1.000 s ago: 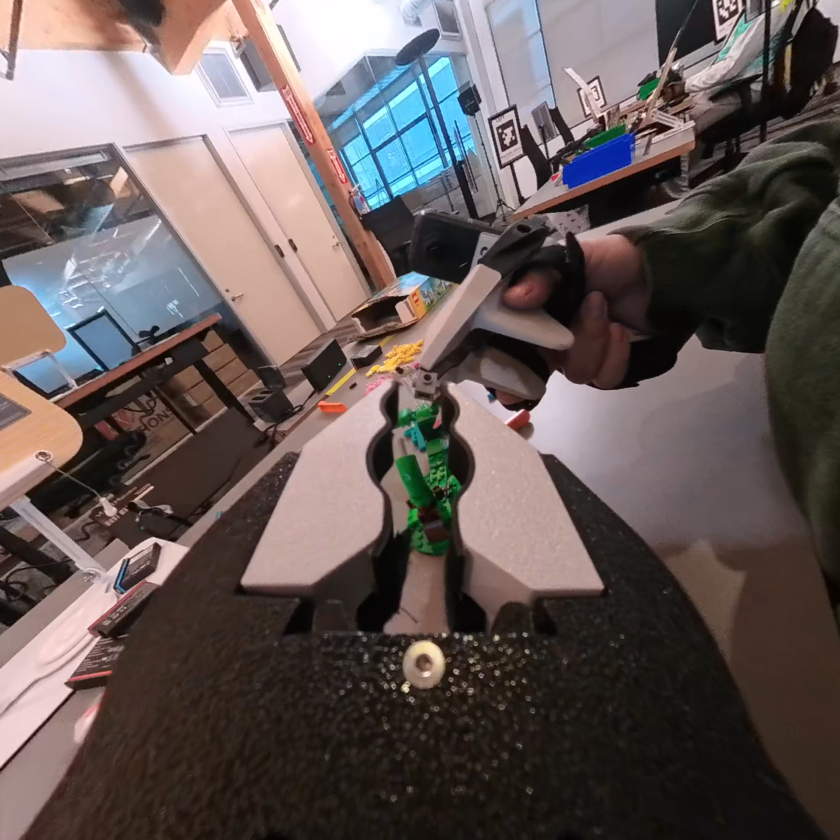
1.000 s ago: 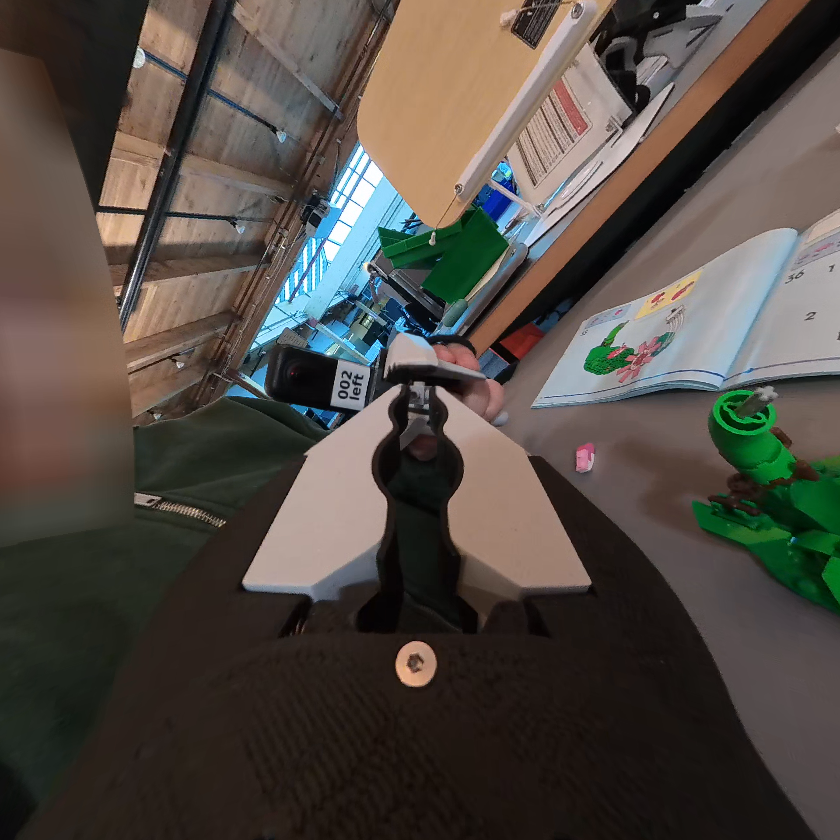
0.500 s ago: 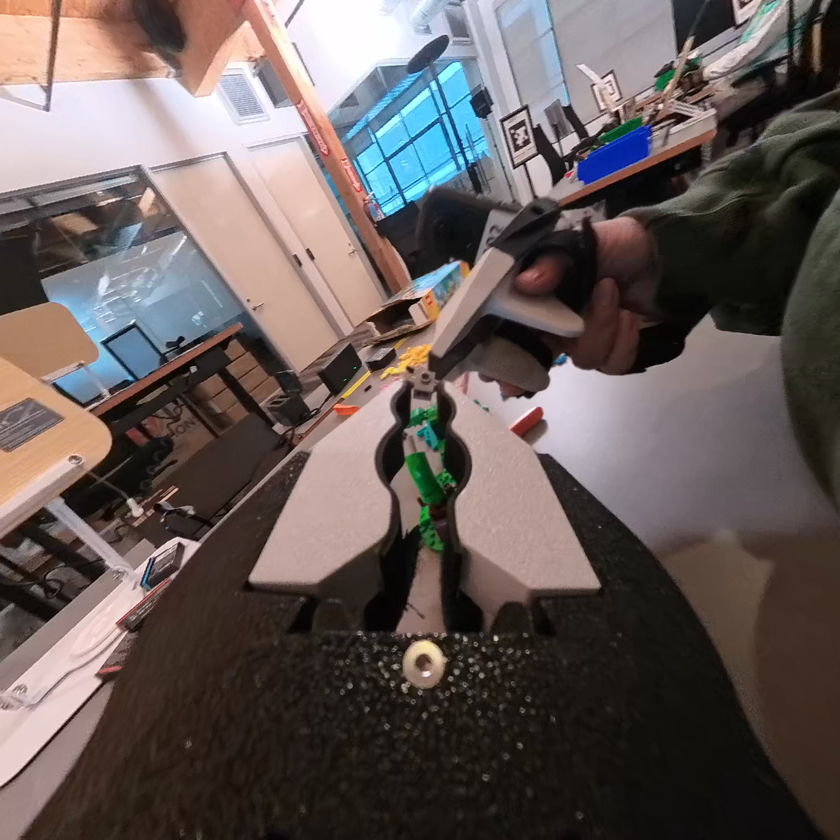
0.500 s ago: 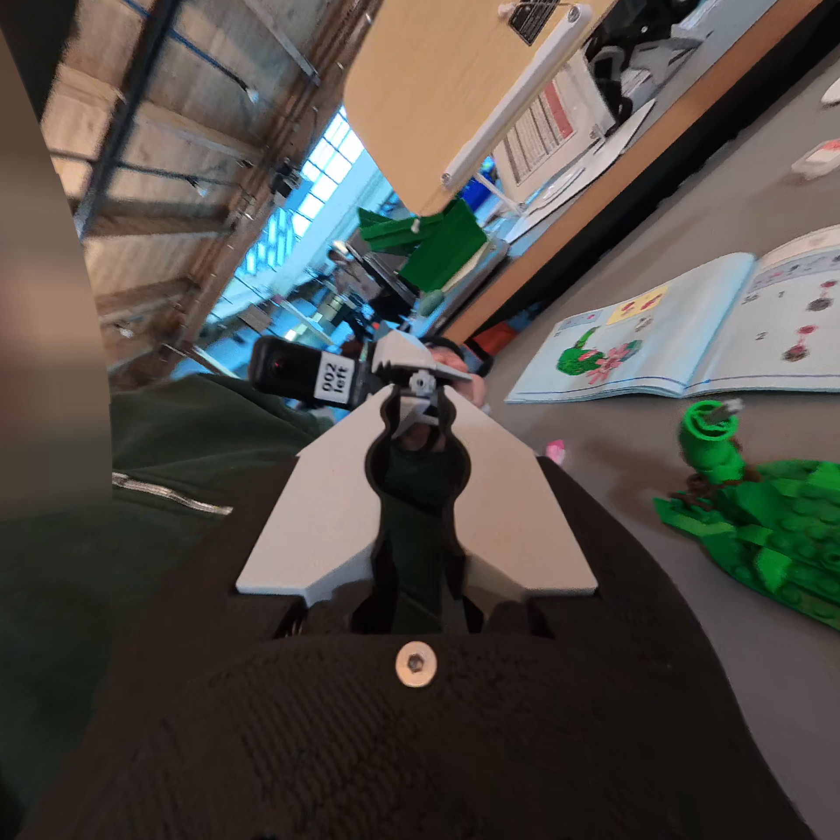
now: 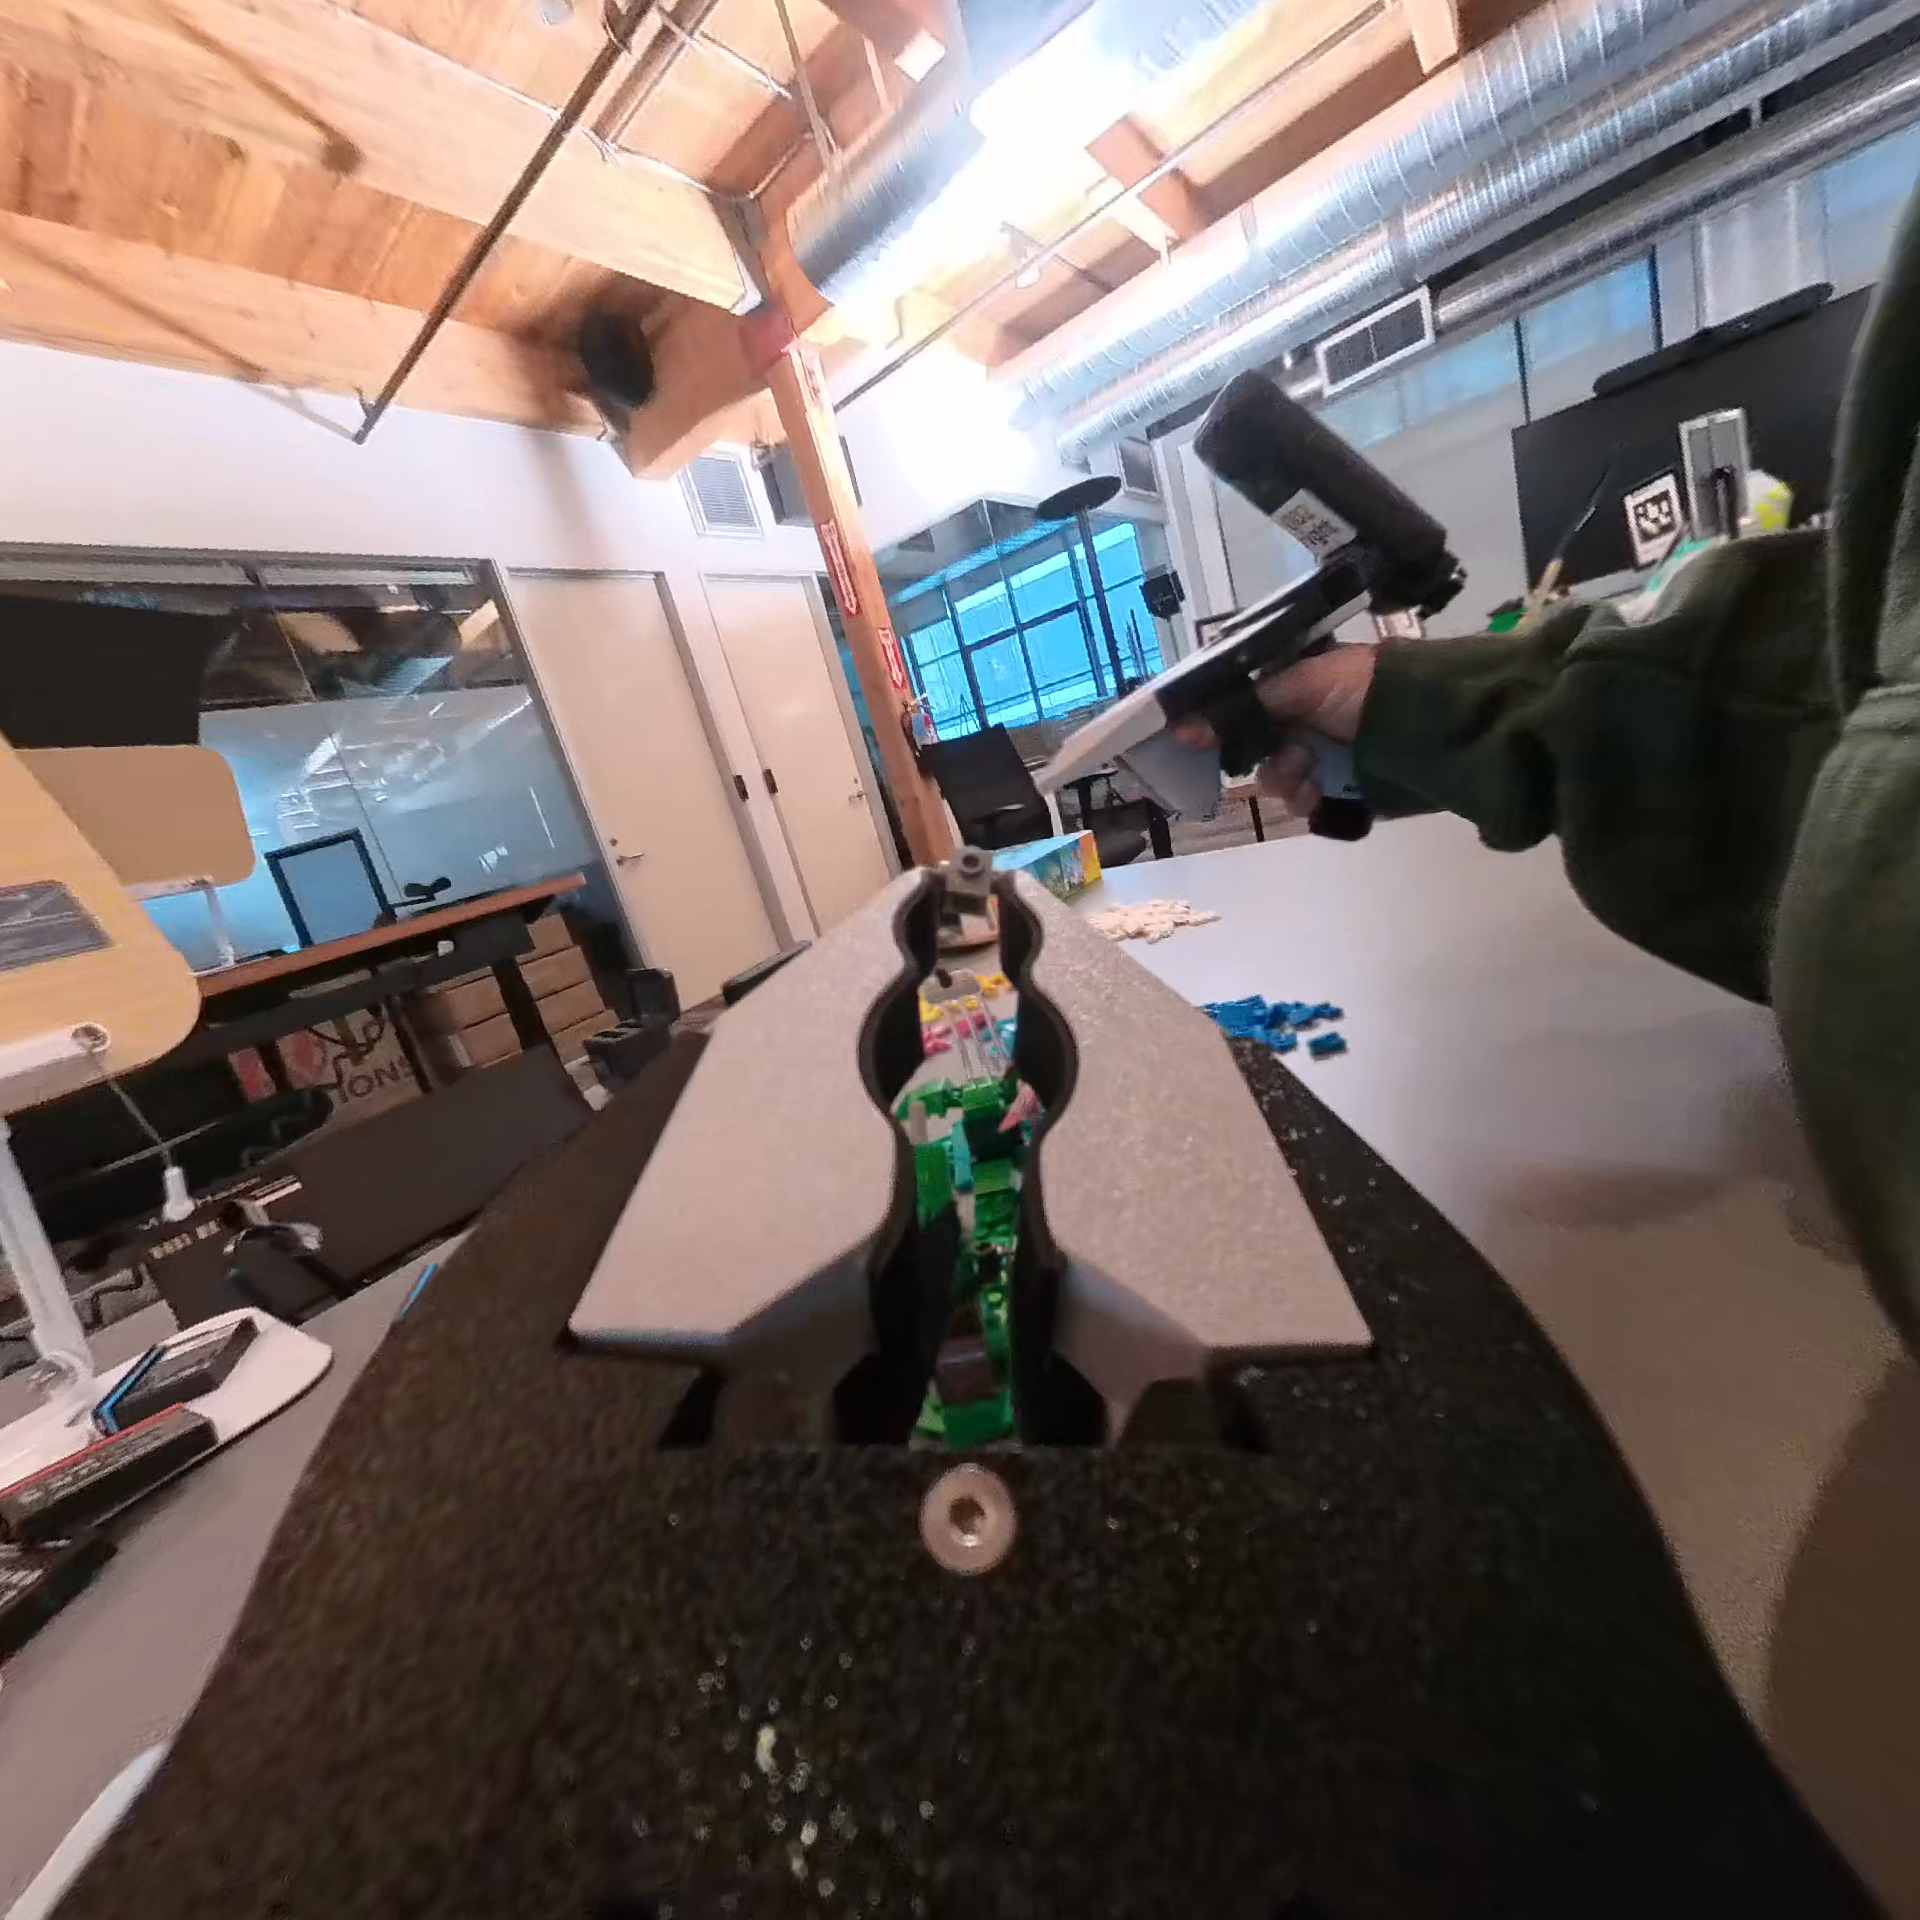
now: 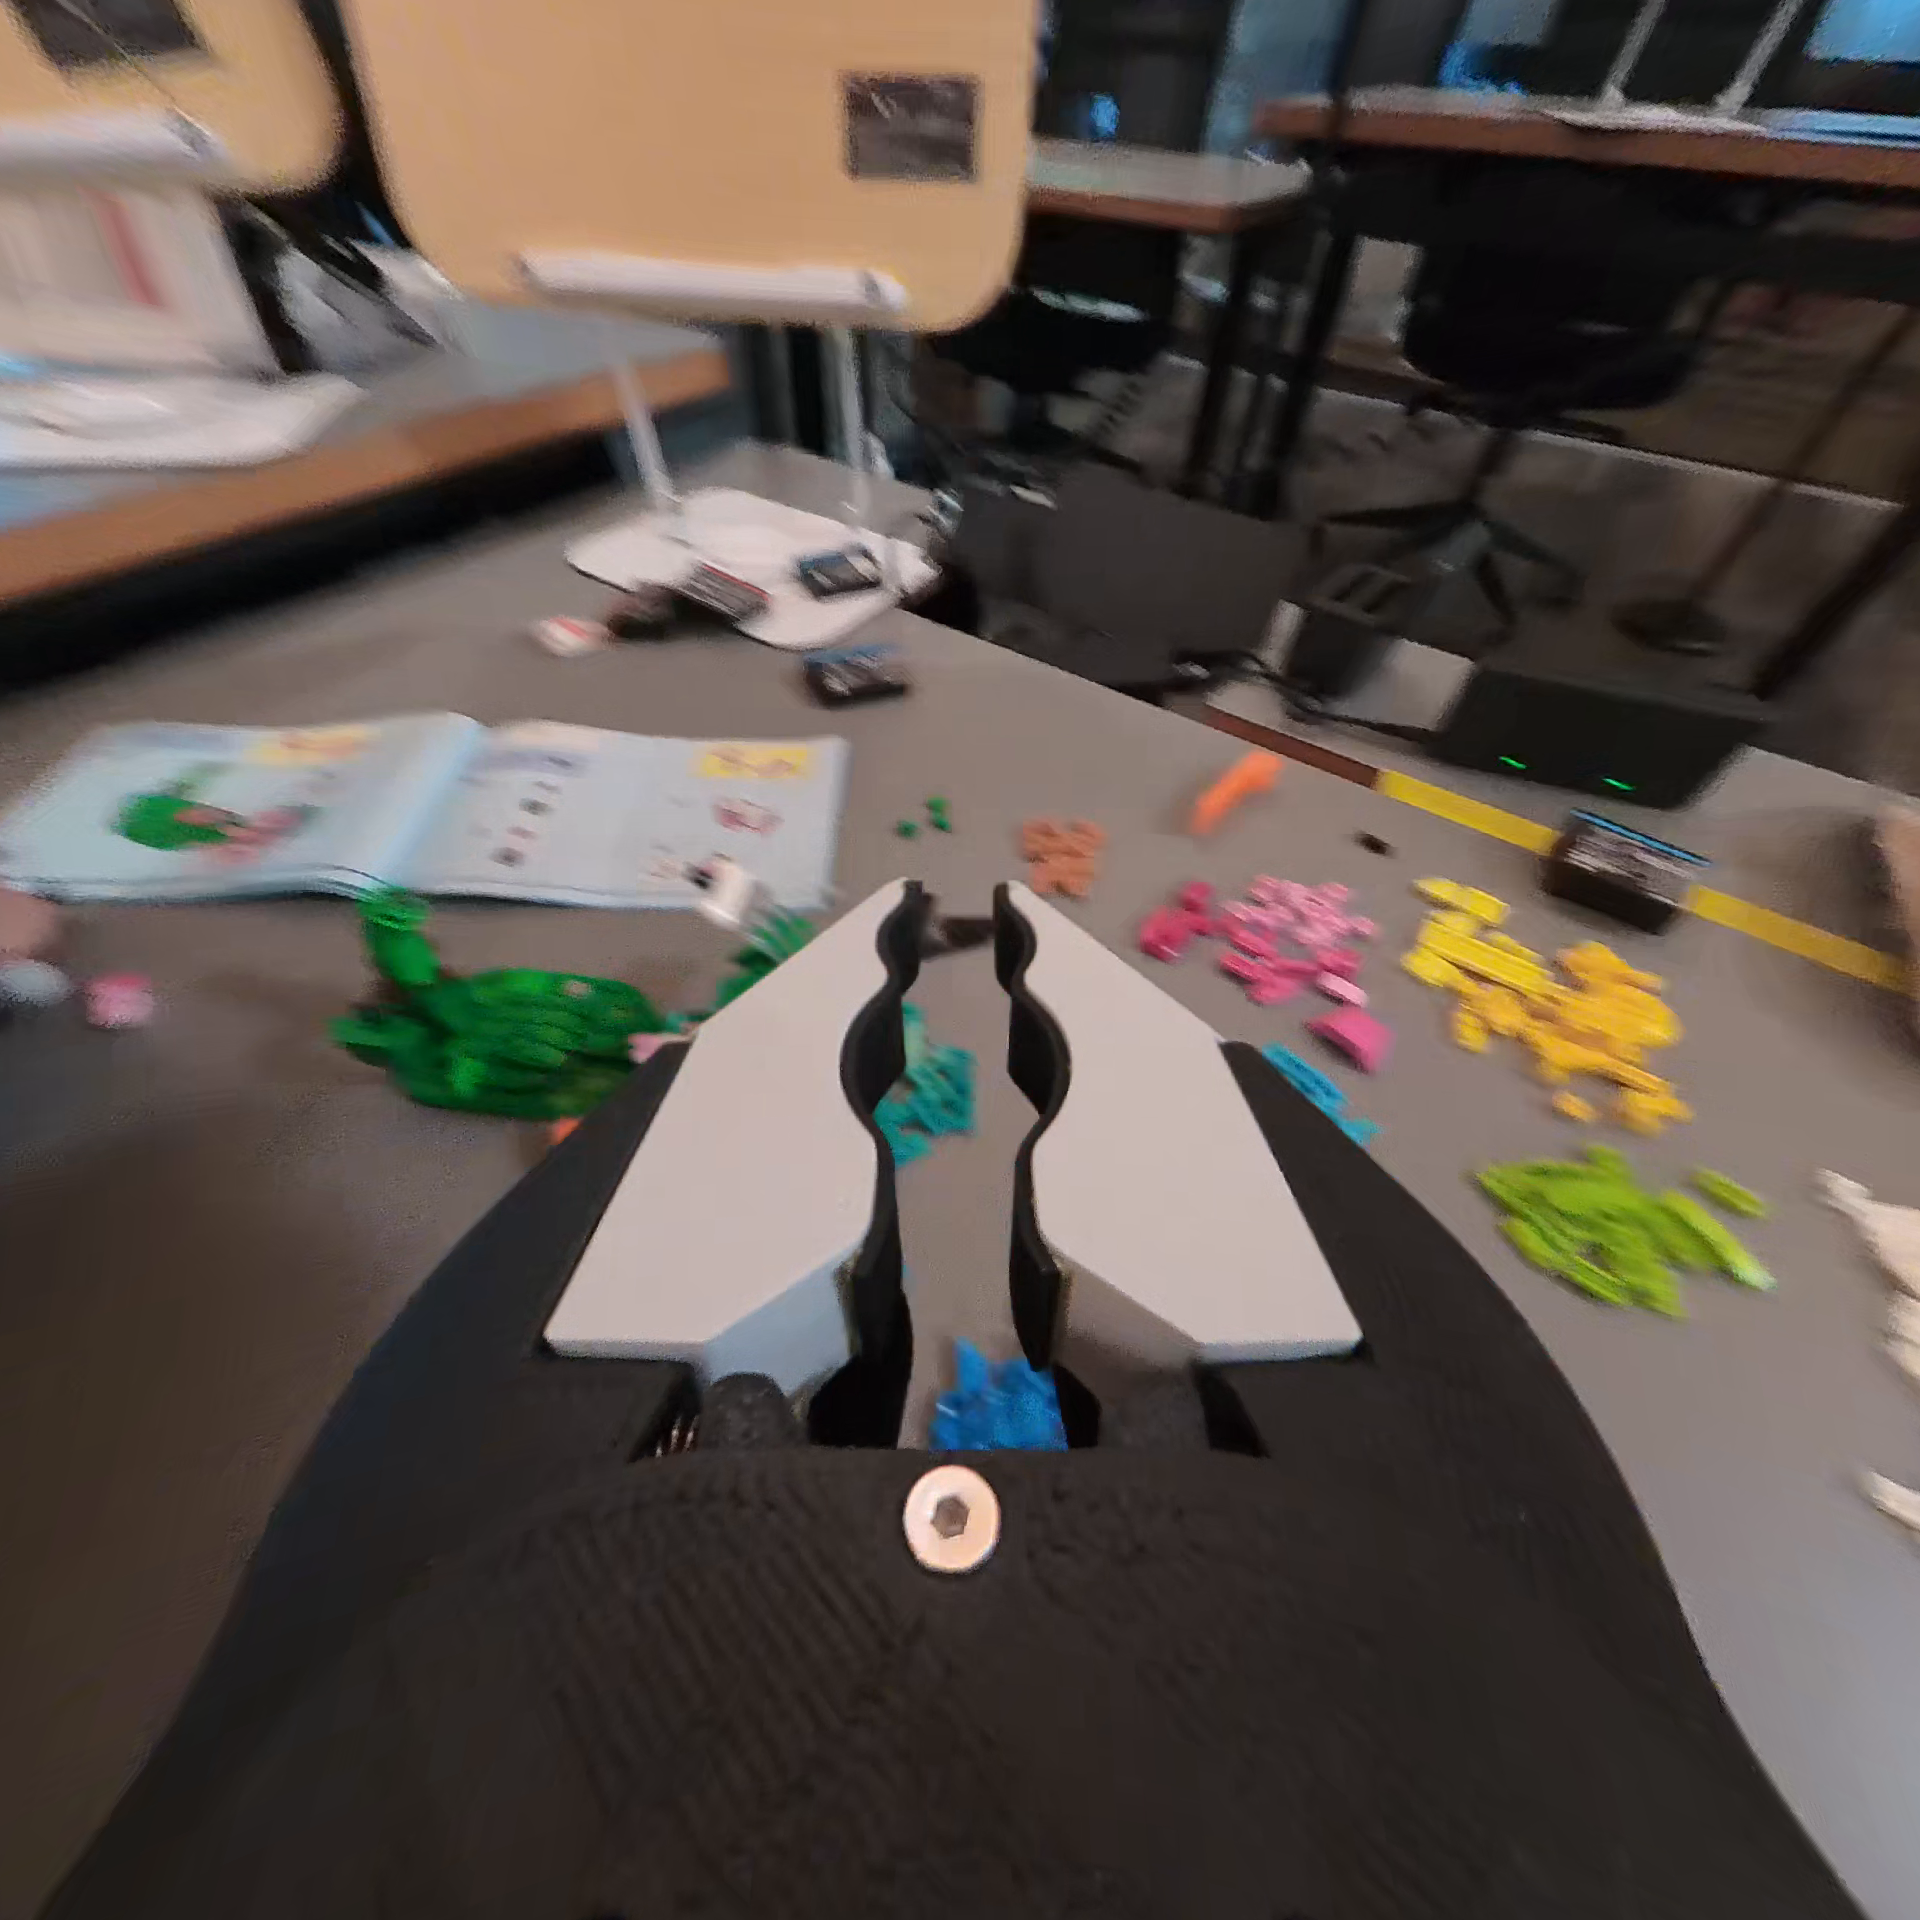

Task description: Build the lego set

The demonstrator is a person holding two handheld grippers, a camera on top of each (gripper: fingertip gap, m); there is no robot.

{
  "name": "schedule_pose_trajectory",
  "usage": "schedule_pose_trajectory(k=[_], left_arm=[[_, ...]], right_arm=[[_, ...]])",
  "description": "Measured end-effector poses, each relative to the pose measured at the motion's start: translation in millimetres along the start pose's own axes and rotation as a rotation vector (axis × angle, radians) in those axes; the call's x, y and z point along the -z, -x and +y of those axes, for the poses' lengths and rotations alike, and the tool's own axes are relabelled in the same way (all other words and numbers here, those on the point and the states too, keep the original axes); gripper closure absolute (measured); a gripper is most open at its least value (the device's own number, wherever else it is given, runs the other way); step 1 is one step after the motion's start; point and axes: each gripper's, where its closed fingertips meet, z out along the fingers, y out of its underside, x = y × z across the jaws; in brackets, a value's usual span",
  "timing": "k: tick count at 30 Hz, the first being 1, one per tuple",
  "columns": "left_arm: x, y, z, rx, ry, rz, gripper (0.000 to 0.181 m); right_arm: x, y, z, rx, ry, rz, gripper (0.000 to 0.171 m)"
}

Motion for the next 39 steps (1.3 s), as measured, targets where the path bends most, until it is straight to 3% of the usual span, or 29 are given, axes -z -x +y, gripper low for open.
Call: schedule_pose_trajectory(k=[5, 20, 29, 39], left_arm=[[2.6, 8.0, 3.4, 0.007, 0.008, -0.026, 0.173], [-4.1, 4.8, 7.0, -0.002, 0.028, 0.016, 0.173], [-2.2, 5.8, 8.6, 0.004, 0.026, 0.033, 0.173], [-2.9, 2.6, 9.5, 0.005, 0.028, 0.044, 0.173]], right_arm=[[-15.2, -52.1, 37.3, 0.105, 0.207, 0.102, 0.158], [-141.9, -135.4, 95.4, 0.219, 0.593, 0.001, 0.163], [-161.6, -148.3, 113.9, -0.192, 0.671, -0.075, 0.16], [-163.6, -145.1, 119.1, -0.135, 0.693, -0.065, 0.167]])
